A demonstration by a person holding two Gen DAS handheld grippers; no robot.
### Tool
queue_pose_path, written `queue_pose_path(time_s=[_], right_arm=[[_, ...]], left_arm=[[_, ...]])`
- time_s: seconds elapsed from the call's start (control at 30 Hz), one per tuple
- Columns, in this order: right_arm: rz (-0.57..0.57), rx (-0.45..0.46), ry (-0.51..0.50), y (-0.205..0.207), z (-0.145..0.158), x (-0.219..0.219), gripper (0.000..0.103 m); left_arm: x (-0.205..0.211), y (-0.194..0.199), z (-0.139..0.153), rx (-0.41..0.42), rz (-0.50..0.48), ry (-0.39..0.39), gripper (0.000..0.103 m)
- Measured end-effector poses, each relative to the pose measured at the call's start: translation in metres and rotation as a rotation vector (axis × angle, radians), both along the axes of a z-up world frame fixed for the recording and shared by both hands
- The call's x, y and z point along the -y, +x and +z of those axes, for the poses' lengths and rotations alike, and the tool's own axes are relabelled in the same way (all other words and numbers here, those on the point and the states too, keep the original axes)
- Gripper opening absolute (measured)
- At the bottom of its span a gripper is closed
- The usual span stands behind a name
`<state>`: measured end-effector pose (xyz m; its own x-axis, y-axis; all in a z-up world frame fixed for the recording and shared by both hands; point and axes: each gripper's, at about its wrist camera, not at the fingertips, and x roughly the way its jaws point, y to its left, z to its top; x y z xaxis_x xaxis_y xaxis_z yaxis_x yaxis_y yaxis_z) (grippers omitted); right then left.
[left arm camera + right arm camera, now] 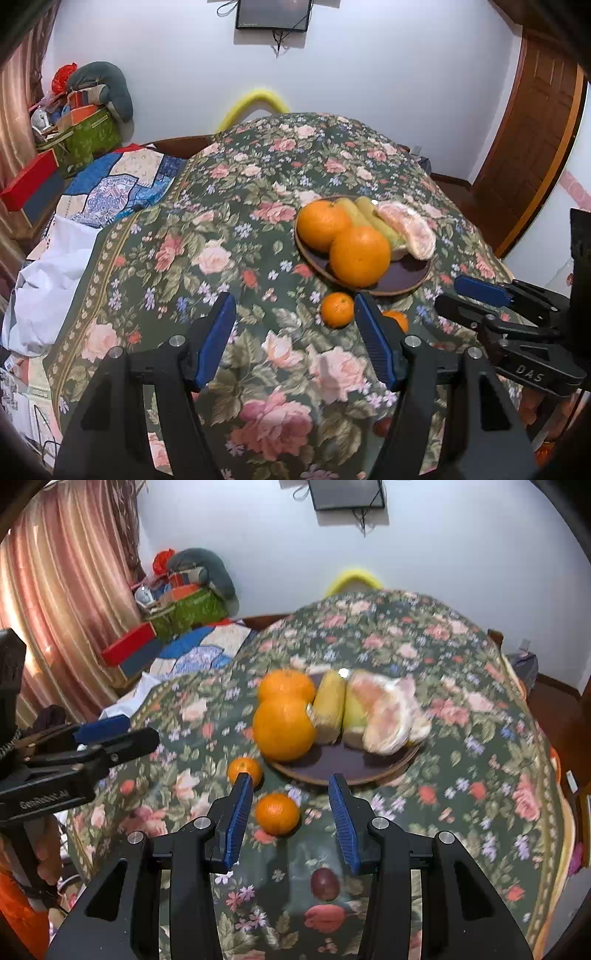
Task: Organize fruits
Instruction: 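Grasp a small mandarin with the right tool while the left grasps another mandarin, then lower both mandarins onto the plate and open both tools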
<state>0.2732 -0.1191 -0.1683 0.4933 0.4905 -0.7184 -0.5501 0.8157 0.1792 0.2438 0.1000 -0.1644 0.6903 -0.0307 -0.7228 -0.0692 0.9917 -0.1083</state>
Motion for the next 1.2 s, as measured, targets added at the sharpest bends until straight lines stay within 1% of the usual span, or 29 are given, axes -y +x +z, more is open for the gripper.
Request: queue_pose_path(time_s=[0.17,0.3,0.5,0.57,0.67,0.7,0.8,0.83,0.97,1.0,1.2], right_arm=[[0.027,-0.062,-0.03,0.002,-0.024,-0.016,0.039],[0.041,-0.088,-0.068,0.007,-0.037,-0.027,0.039],[0.06,-0.153,-0.089,0.015,-0.053,-0.032,0.039],[0.062,-0.153,-0.091,0.016,-0.054,-0.032,0.035],[0.066,-0.141,-0.085,0.014,-0.052,-0.029,0.034],[0.062,-0.133,-0.083,0.014,-0.051,-0.026,0.034],[0.053,-0.123,-0.07,0.014,-0.047,-0.02,0.034],[0.046,-0.118,-0.065,0.015,-0.046,-0.017,0.034],[0.013,-0.093,-0.044,0.016,-0.037,-0.002,0.034],[0.006,-0.089,-0.04,0.016,-0.035,0.001,0.034],[-0.035,-0.073,-0.019,0.021,-0.03,0.02,0.034]], left_arm=[[-0.008,-0.001,-0.017,-0.034,0.001,-0.018,0.066],[-0.01,0.001,-0.03,-0.06,-0.007,-0.022,0.066],[-0.009,0.005,-0.045,-0.085,-0.034,-0.035,0.066],[-0.008,0.007,-0.048,-0.094,-0.043,-0.041,0.066],[-0.003,0.013,-0.053,-0.102,-0.058,-0.05,0.065],[-0.001,0.016,-0.054,-0.106,-0.064,-0.057,0.064],[0.005,0.023,-0.057,-0.119,-0.085,-0.076,0.055],[0.008,0.027,-0.058,-0.123,-0.093,-0.081,0.054],[0.021,0.038,-0.062,-0.129,-0.116,-0.083,0.046],[0.024,0.041,-0.064,-0.132,-0.121,-0.083,0.042],[0.034,0.059,-0.073,-0.163,-0.133,-0.071,0.036]])
